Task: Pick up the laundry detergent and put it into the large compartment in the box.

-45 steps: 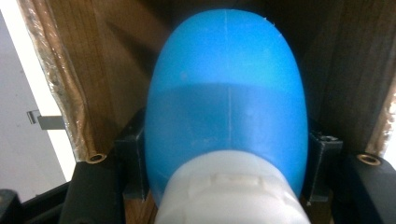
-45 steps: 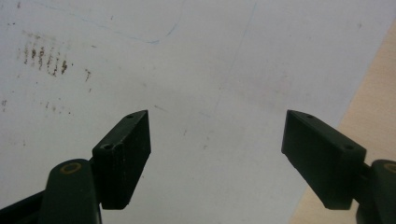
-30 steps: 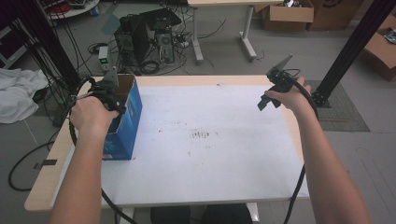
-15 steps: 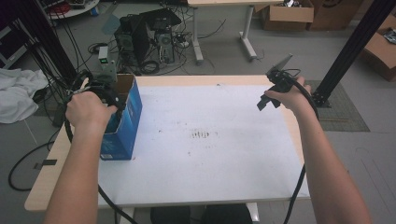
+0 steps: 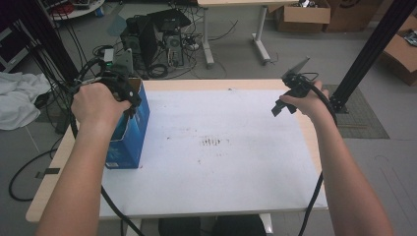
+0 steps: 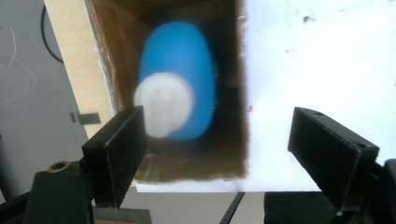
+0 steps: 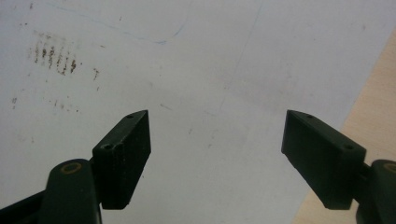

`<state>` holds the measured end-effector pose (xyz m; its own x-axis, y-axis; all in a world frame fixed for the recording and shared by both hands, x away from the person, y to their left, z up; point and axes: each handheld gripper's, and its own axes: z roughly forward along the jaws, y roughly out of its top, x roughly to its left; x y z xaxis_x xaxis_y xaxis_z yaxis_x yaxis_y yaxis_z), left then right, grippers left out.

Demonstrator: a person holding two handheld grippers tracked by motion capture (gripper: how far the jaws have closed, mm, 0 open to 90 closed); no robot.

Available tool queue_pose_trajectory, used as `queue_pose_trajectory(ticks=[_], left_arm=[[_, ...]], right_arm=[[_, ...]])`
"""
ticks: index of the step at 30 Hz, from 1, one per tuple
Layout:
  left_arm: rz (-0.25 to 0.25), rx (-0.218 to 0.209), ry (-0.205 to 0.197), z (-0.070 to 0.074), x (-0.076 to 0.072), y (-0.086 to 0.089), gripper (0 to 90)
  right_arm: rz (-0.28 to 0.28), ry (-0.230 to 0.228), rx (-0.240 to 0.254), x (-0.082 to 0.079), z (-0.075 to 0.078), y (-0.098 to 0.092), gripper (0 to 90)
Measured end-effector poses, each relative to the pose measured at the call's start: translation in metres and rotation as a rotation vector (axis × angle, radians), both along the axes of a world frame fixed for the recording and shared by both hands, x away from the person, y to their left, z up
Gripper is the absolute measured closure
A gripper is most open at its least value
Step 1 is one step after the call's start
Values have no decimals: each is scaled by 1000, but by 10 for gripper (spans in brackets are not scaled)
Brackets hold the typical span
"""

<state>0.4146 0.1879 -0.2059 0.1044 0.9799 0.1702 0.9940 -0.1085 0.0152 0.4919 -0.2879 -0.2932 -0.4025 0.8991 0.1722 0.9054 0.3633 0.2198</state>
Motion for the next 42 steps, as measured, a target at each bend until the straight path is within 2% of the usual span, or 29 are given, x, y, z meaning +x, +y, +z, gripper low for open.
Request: queue_pose_trajectory(ticks=[1,3,8,12,13,14,18,23,31,42], left_arm=[[0,0,0,0,0,0,195],[-30,1,-13,8,-3,-9,191],[-99,13,-23,15,-6,-28,163],[-157,20,-32,16,-8,-47,153],[-157,20,-32,16,-8,-47,151],[-187,13,-31,16,-9,-58,145],[-250,12,-39,15,-10,-78,116],[-316,-27,-43,10,-11,-99,75],[-409,-58,-46,-3,-11,-127,14],[-484,-67,-27,-18,-14,-154,1]], right_arm=[[0,-1,1,0,0,0,241],[0,-1,1,0,0,-1,241],[-4,7,2,-1,0,1,241],[-4,4,1,-2,1,1,241],[-4,4,1,-2,1,1,241],[3,-1,-1,-2,2,1,242],[-2,1,-2,-2,4,1,242],[3,-9,-9,-1,8,0,240],[-3,-17,-15,-4,12,-2,241],[2,-11,-21,-3,12,1,242]])
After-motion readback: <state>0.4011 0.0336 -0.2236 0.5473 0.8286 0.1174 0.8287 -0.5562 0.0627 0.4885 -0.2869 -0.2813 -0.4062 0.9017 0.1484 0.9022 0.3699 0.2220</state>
